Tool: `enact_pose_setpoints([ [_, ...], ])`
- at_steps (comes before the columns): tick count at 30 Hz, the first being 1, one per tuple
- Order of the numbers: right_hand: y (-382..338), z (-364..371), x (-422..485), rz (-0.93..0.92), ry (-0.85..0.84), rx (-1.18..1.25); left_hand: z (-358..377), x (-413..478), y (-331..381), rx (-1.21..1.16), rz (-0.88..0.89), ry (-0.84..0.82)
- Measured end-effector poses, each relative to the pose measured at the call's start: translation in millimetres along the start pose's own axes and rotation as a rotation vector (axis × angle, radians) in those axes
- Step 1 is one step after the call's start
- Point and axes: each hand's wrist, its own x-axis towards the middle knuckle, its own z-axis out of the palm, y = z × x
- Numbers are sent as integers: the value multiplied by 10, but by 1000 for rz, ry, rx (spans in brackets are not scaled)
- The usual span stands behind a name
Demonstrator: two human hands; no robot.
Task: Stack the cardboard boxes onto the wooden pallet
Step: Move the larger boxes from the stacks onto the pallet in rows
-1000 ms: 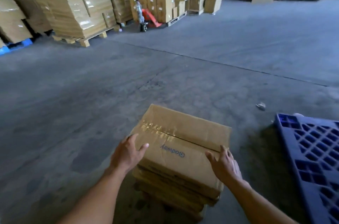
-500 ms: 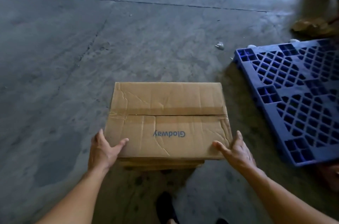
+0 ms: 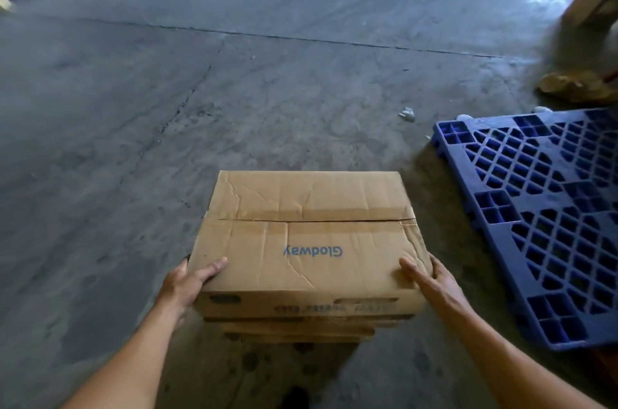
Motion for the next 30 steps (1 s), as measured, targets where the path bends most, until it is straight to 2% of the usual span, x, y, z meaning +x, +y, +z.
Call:
enact_pose_setpoints([
  [3, -328, -285, 45, -87, -73, 100, 33, -264, 257, -260, -75, -85],
  [6, -619, -564, 124, -193, -145, 174, 115, -635, 400, -346, 3, -135],
  [9, -902, -802, 214, -319, -253, 201, 230, -1148, 457, -347, 139, -2],
  [14, -1237, -1161, 145, -535, -429, 113, 498, -2215, 389, -512, 103, 221],
  [18, -1311, -1355, -45, -617, -529, 86, 688, -3064, 286, -601, 121, 387],
  [22, -1145, -1539, -336, -687, -600, 48, 853, -3814, 90, -678, 200, 498],
  [30, -460, -2069, -1046, -823, -639, -84, 1317, -5297, -669, -683, 275, 631],
])
